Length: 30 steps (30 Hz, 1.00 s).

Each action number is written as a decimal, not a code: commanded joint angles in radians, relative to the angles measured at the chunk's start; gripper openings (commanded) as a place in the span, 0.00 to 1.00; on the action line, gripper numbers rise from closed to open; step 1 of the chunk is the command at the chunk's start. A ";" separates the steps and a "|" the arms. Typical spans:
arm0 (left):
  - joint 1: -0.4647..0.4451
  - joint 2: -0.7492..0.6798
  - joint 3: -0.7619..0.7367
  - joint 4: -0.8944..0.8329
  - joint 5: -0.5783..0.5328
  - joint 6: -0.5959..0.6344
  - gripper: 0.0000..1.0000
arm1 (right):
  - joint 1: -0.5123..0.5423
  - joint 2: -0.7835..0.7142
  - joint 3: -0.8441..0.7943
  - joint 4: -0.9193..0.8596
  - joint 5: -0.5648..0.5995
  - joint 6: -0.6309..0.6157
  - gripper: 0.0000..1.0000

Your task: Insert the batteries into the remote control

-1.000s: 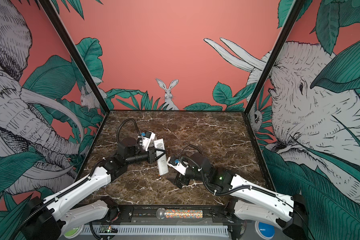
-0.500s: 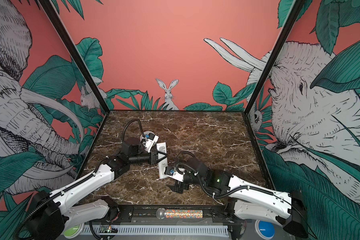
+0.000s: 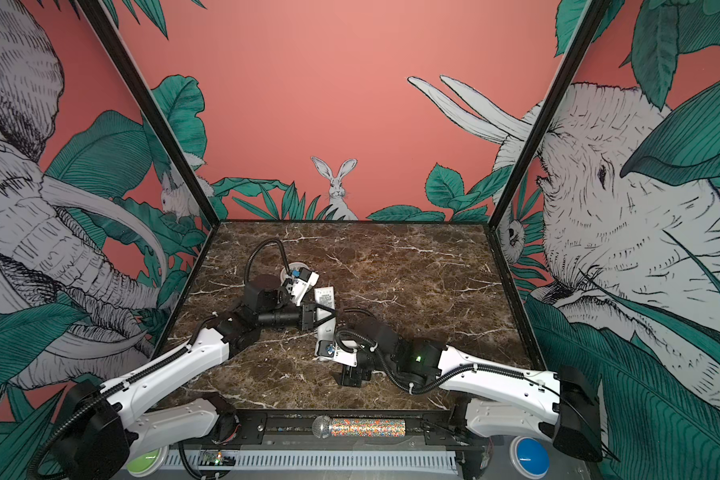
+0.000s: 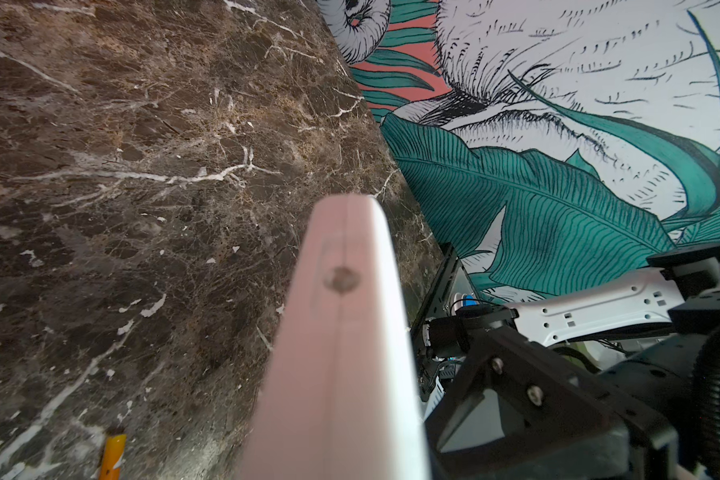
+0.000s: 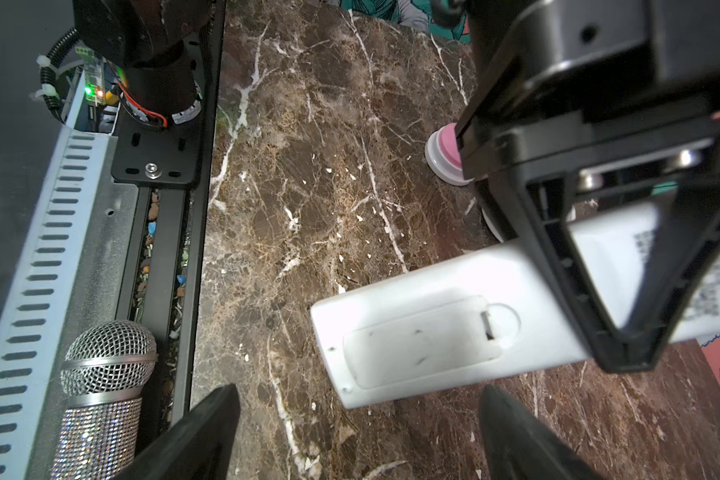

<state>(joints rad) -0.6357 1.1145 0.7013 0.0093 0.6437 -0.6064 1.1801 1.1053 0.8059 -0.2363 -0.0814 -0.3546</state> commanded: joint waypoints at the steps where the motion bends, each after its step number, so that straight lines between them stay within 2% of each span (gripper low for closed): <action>1: 0.006 -0.009 -0.010 0.026 0.025 -0.006 0.00 | 0.011 0.004 0.036 0.046 0.027 -0.025 0.92; 10: 0.003 0.003 -0.016 0.053 0.033 -0.025 0.00 | 0.016 0.018 0.045 0.058 0.049 -0.037 0.91; 30: 0.003 0.003 -0.023 0.084 0.042 -0.049 0.00 | 0.019 0.084 0.078 0.063 0.023 -0.047 0.91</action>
<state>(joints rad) -0.6357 1.1271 0.6842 0.0547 0.6697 -0.6472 1.1923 1.1835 0.8646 -0.2047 -0.0418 -0.3965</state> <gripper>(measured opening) 0.215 0.911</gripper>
